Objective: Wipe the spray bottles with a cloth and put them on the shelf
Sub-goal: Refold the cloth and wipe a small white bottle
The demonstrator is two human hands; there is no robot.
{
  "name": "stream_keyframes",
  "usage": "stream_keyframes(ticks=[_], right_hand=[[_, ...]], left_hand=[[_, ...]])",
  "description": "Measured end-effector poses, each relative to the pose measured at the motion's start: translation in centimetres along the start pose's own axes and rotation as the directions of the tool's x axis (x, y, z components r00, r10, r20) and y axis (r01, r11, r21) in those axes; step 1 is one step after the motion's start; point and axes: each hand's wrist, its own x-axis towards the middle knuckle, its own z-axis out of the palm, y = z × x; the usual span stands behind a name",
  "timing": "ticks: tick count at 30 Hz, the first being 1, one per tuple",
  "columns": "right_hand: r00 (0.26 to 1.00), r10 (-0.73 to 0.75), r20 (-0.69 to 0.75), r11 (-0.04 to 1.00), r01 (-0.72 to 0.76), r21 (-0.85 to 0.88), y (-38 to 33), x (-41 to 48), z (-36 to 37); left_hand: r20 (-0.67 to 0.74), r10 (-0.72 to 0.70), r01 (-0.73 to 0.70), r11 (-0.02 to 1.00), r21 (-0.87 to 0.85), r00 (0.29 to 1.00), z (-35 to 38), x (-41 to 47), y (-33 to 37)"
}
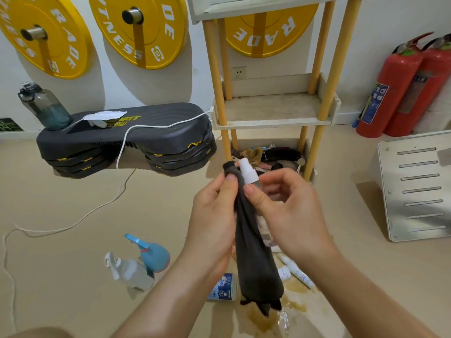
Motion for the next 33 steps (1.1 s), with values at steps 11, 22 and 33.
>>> stream_keyframes(ticks=[11,22,33], right_hand=[[0.985,0.08,-0.154,0.967,-0.04,0.25,-0.4,-0.2,1.8],[0.907,0.4,0.133,0.494,-0.335,0.802,-0.3,2.1,-0.6],[0.873,0.478,0.097,0.577,-0.395,0.715,1.0,2.4,-0.8]], left_hand=[[0.097,0.059,-0.055,0.998,-0.042,0.994,0.9,-1.3,-1.4],[0.196,0.155,-0.235,0.829,0.508,0.968,0.6,-1.9,-3.3],[0.244,0.188,-0.164,0.98,-0.116,0.951,0.4,-0.4,2.6]])
